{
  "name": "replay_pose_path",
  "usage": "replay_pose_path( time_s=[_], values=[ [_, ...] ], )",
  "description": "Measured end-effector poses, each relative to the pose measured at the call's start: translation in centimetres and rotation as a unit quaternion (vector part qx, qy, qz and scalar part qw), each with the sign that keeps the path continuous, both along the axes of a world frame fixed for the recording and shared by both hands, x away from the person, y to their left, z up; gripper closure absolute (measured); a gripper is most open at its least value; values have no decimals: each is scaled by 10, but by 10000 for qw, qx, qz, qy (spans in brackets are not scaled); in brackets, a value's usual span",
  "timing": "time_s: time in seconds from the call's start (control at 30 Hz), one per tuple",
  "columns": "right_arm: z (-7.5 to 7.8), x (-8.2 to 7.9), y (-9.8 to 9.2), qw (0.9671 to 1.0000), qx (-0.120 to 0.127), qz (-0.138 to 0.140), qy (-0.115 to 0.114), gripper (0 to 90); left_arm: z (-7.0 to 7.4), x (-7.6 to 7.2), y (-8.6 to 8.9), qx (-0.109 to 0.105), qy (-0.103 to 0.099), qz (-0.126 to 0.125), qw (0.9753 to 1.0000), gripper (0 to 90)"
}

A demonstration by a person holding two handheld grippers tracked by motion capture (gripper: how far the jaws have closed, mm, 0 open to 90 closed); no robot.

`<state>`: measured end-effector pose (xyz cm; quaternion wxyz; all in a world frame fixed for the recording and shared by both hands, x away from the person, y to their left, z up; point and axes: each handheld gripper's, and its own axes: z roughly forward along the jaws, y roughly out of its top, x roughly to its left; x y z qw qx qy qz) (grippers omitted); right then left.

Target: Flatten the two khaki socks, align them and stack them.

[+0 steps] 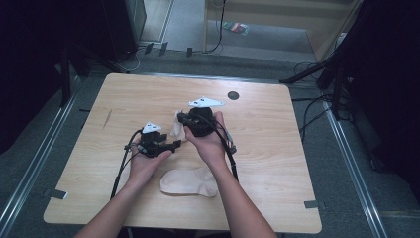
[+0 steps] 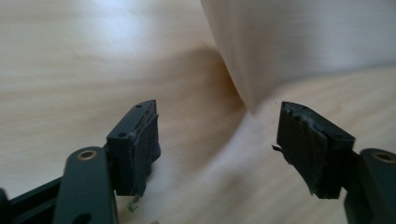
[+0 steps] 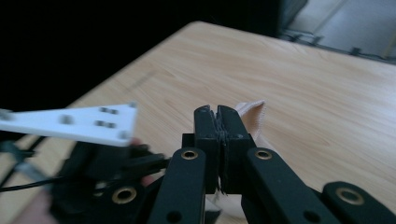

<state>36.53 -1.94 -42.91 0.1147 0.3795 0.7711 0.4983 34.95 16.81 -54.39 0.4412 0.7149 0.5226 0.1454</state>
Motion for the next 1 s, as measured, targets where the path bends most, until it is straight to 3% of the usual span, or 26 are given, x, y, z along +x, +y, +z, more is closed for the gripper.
replay_pose_path(
  time_s=[0.07,0.1,0.17,0.2,0.27,0.37,0.43,0.5,0.53,0.63,0.7,0.77,0.9,1.0],
  values=[
    [10,-5,-5,9997,225,129,-35,888,5,-1,4,276,-326,68,9991,417],
    [14,-7,-10,9993,324,160,-26,888,7,-3,7,355,-481,33,9982,527],
    [16,-8,-22,9989,453,148,43,889,13,-8,14,484,-705,-139,9962,840],
    [14,-8,-29,9992,400,52,46,890,15,-11,17,686,-839,-107,9941,896],
    [3,-4,-43,9993,316,-135,174,894,15,-17,19,1092,-1033,-51,9886,900],
    [-22,1,-61,9980,78,-421,464,898,12,-28,16,1754,-1278,8,9762,900],
    [-40,2,-68,9966,-159,-556,590,900,8,-32,12,2018,-1239,-69,9715,900],
    [-56,2,-74,9947,-248,-666,743,900,4,-35,8,2314,-1246,-166,9647,900],
    [-62,3,-77,9940,-257,-711,791,900,1,-36,7,2347,-1225,-222,9641,900],
    [-78,4,-84,9917,-341,-837,912,900,-2,-38,1,2326,-1061,-508,9654,900],
    [-85,5,-86,9910,-453,-864,922,900,-2,-40,-2,2226,-1036,-593,9676,900],
    [-90,6,-87,9908,-475,-836,948,900,-2,-40,-2,1984,-982,-665,9729,900],
    [-94,8,-84,9911,-655,-777,865,899,-5,-41,-3,1755,-917,-965,9754,877],
    [-95,8,-82,9897,-968,-836,643,892,-5,-41,2,1483,-925,-872,9807,715]
  ],
)
